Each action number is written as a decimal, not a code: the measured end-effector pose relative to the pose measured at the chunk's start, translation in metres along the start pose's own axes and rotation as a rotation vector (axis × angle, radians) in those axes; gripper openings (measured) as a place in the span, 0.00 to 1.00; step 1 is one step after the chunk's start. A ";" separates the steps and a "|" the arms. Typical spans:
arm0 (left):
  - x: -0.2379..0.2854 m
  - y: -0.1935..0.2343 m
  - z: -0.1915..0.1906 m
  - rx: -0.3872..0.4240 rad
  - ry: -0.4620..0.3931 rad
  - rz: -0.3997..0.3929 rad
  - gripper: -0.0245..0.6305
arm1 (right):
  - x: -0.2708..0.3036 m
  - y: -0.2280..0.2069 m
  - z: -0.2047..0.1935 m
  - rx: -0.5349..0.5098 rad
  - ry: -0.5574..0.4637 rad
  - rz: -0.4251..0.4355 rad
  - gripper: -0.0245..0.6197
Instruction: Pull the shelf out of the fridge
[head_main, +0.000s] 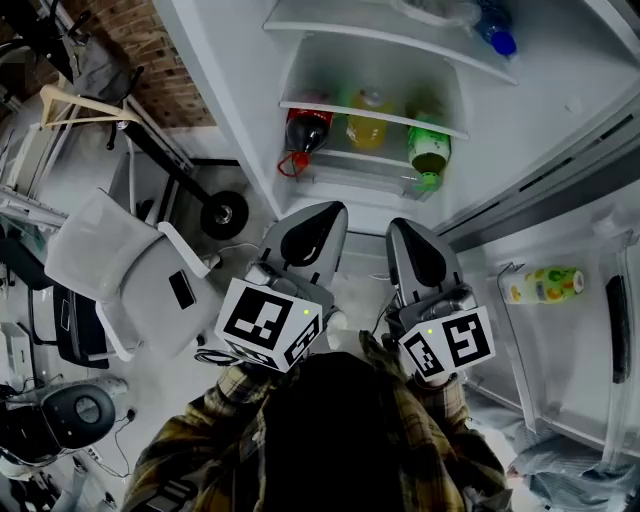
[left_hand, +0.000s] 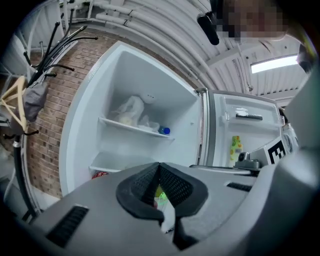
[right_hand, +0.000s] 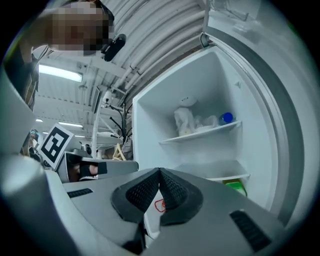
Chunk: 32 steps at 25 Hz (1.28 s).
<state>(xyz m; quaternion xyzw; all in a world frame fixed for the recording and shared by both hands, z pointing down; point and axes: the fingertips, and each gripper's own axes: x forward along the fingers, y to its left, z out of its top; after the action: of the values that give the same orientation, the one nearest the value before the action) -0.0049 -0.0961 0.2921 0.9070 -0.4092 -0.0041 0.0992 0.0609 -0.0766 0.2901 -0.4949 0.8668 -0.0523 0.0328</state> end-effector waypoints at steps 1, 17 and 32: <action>0.004 0.005 0.001 -0.001 0.000 -0.005 0.04 | 0.006 -0.003 0.001 0.001 -0.004 -0.009 0.06; 0.063 0.075 0.016 0.017 0.027 -0.123 0.04 | 0.095 -0.036 0.014 0.002 -0.070 -0.147 0.06; 0.099 0.077 -0.001 -0.108 0.030 -0.072 0.04 | 0.110 -0.072 -0.007 0.131 0.014 -0.075 0.07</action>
<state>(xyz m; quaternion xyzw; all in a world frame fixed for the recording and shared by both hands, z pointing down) 0.0042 -0.2190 0.3146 0.9144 -0.3740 -0.0163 0.1538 0.0657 -0.2071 0.3050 -0.5234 0.8426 -0.1134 0.0568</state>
